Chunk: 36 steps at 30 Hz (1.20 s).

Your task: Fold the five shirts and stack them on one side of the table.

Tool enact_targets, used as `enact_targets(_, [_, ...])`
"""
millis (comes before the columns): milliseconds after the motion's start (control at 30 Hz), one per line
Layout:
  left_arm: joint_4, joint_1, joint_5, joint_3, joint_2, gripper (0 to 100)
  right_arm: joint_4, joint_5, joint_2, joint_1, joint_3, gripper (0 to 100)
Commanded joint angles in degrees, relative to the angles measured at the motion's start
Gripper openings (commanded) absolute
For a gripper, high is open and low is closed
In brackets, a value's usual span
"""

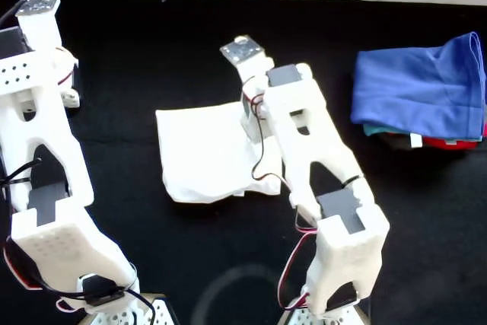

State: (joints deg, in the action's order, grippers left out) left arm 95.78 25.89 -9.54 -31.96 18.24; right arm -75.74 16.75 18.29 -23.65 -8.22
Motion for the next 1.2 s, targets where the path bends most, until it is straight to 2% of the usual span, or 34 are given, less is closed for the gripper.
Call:
enact_targets(0, [0.1, -0.8, 0.0, -2.2, -3.1, 1, 0.0, 0.3, -0.3, -0.8, -2.8, 0.7])
enact_targets(300, [0.1, -0.9, 0.0, -2.2, -3.1, 1, -8.5, 0.5, -0.2, -1.3, -2.6, 0.7])
enact_targets(633, [0.1, -0.9, 0.0, -2.2, -3.1, 1, -8.5, 0.7, 0.0, 6.3, -2.5, 0.7])
enact_targets(833, [0.1, -0.8, 0.0, -2.2, -3.1, 1, -11.0, 0.4, -0.9, 4.1, -4.0, 0.7])
enact_targets(1167, [0.1, -0.7, 0.0, -2.2, -3.1, 1, -7.5, 0.3, -3.4, 0.0, -4.6, 0.7])
